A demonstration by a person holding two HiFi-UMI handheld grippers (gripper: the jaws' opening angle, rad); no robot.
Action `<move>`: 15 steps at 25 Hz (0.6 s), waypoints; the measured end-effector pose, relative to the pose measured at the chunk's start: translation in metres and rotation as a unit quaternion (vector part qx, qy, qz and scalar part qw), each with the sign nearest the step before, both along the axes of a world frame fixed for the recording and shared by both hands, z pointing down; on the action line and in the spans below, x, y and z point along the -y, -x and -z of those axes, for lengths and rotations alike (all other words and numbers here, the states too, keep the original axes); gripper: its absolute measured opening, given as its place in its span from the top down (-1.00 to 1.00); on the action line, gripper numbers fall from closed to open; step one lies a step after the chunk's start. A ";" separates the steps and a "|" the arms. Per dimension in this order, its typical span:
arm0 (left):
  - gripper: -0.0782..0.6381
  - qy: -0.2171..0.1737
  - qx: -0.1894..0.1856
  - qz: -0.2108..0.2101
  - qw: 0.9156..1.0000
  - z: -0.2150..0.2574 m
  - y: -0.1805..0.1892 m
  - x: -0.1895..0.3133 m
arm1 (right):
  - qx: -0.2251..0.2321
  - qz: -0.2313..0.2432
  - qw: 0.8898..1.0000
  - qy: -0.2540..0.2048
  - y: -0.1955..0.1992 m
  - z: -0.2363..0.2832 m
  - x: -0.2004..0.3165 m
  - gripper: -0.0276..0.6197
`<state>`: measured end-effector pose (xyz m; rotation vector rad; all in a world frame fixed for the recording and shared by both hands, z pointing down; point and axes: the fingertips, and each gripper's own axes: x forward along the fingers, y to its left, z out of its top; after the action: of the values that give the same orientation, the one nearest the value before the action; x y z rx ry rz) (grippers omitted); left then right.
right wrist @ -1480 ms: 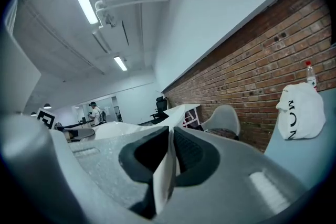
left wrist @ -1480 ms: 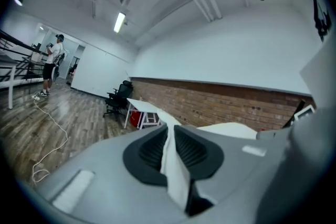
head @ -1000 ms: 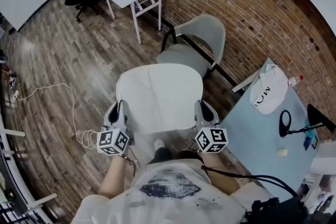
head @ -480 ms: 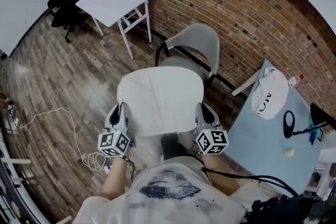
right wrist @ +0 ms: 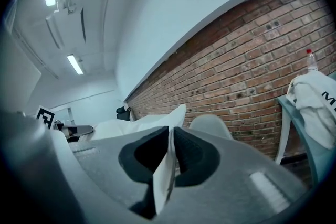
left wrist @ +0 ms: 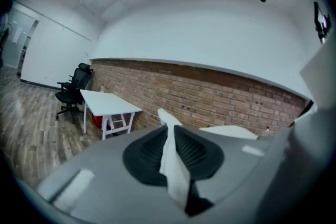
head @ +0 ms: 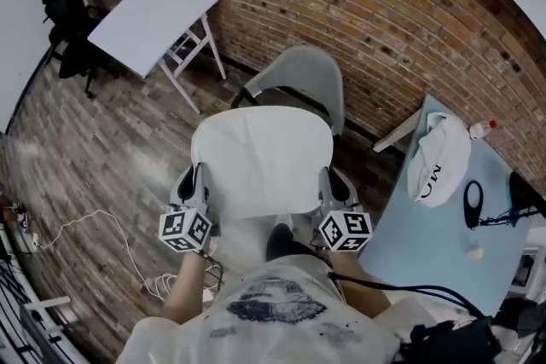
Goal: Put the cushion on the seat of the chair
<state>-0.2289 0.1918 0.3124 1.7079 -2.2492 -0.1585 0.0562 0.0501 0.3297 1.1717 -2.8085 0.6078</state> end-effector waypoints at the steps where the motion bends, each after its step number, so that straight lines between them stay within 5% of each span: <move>1: 0.70 0.004 0.000 -0.007 1.000 -0.001 0.003 0.019 | -0.001 -0.005 1.000 0.003 0.001 -0.002 0.013 0.84; 15: 0.70 0.050 -0.002 -0.114 0.992 -0.028 0.020 0.198 | -0.014 -0.106 0.993 0.048 -0.007 -0.033 0.123 0.84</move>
<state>-0.2486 -0.0060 0.3400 1.8898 -2.0039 0.0020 0.0632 -0.0729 0.3625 1.4564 -2.6186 0.7238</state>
